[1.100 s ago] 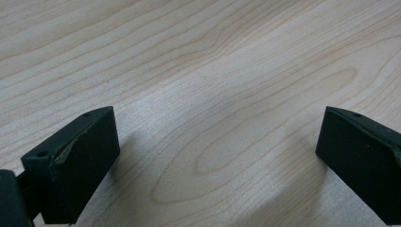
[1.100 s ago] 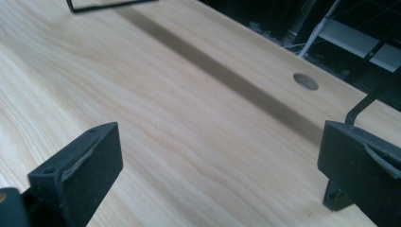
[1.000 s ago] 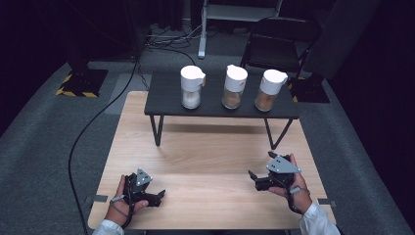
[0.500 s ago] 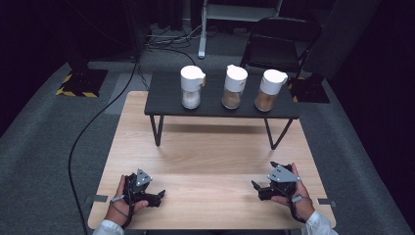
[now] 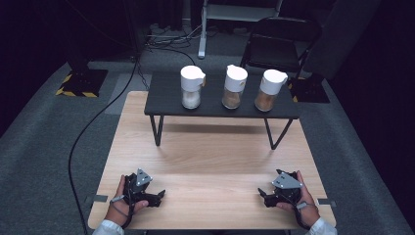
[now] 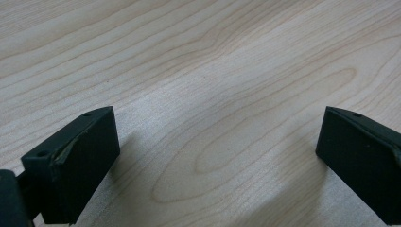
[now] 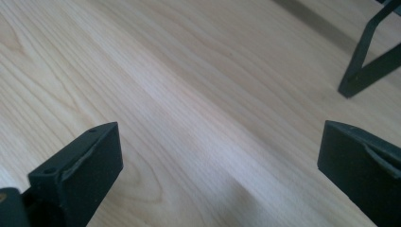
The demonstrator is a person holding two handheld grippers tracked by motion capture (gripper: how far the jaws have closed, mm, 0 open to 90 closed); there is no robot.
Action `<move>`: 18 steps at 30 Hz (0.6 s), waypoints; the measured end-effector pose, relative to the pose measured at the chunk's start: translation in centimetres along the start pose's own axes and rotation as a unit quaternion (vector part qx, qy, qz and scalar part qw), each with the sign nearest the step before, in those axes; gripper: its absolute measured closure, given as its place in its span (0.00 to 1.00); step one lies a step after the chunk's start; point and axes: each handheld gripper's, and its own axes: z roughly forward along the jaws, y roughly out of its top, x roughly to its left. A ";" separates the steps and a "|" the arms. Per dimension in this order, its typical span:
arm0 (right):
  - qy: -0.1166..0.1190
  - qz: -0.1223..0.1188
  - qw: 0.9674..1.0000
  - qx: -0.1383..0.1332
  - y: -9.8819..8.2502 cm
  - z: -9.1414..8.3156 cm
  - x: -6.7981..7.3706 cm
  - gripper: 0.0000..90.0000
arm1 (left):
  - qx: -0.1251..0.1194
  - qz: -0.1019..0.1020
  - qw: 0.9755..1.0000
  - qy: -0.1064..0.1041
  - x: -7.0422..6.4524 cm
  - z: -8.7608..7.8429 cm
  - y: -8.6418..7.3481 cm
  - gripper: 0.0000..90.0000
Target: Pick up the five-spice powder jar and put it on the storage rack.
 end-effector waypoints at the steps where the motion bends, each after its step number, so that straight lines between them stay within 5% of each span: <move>1: 0.000 0.000 1.000 0.004 -0.1 0.0 -0.1 0.00 | 0.000 0.000 1.000 0.000 0.0 0.0 0.0 0.00; 8: 0.002 0.015 1.000 0.016 -1.0 -0.4 -1.0 0.00 | 0.000 0.000 1.000 0.000 0.0 0.0 0.0 0.00; 18: 0.046 0.093 0.994 0.025 -2.3 -0.5 -3.8 0.00 | 0.000 0.000 1.000 0.000 0.0 0.0 0.0 0.00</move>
